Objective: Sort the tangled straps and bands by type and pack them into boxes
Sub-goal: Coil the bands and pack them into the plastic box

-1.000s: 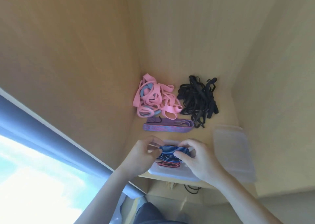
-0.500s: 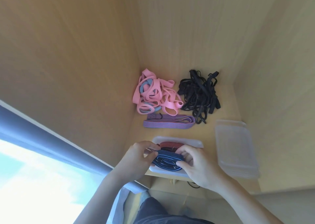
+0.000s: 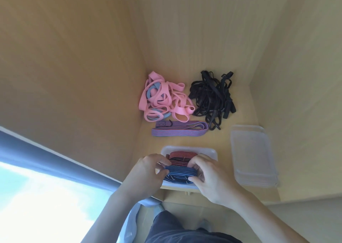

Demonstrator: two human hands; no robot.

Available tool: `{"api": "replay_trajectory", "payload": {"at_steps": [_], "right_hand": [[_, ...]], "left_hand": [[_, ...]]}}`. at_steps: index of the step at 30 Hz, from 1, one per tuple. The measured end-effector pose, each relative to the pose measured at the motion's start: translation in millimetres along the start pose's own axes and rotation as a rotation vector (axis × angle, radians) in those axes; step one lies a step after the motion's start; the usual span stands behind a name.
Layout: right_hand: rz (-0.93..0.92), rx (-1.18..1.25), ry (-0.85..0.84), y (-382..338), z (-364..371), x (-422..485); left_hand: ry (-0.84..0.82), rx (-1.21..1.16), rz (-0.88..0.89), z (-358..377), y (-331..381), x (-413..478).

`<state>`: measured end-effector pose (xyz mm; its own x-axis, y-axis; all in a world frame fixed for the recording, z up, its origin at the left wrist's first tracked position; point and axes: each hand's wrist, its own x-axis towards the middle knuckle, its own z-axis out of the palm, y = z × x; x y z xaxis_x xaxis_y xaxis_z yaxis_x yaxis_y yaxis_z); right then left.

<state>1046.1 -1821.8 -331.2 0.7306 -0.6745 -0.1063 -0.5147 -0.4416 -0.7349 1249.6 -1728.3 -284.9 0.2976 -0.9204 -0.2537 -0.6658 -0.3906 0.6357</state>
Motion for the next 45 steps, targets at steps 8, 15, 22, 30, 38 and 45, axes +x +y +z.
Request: {"api": "replay_trajectory", "payload": {"at_steps": [8, 15, 22, 30, 38, 45], "right_hand": [[-0.017, -0.14, -0.041, -8.3, 0.1, 0.2], [0.009, -0.169, -0.088, -7.7, -1.6, 5.6], [0.038, -0.247, -0.143, -3.8, -1.1, 11.5], [0.034, -0.365, -0.179, -7.4, -1.5, 21.6], [0.12, -0.213, -0.218, 0.7, -6.4, 29.0], [0.203, -0.05, -0.225, 7.3, -17.5, 32.0]], "left_hand": [[-0.05, 0.194, 0.018, -7.3, -2.2, 4.1], [-0.089, 0.268, 0.012, -6.7, -0.8, 8.2], [-0.108, 0.344, 0.077, 2.1, 4.2, 12.4], [-0.168, 0.342, 0.09, 4.2, 5.4, 24.0], [-0.222, 0.222, 0.021, 1.0, 1.6, 38.0], [-0.205, 0.097, 0.074, 4.0, -12.3, 36.7]]}}
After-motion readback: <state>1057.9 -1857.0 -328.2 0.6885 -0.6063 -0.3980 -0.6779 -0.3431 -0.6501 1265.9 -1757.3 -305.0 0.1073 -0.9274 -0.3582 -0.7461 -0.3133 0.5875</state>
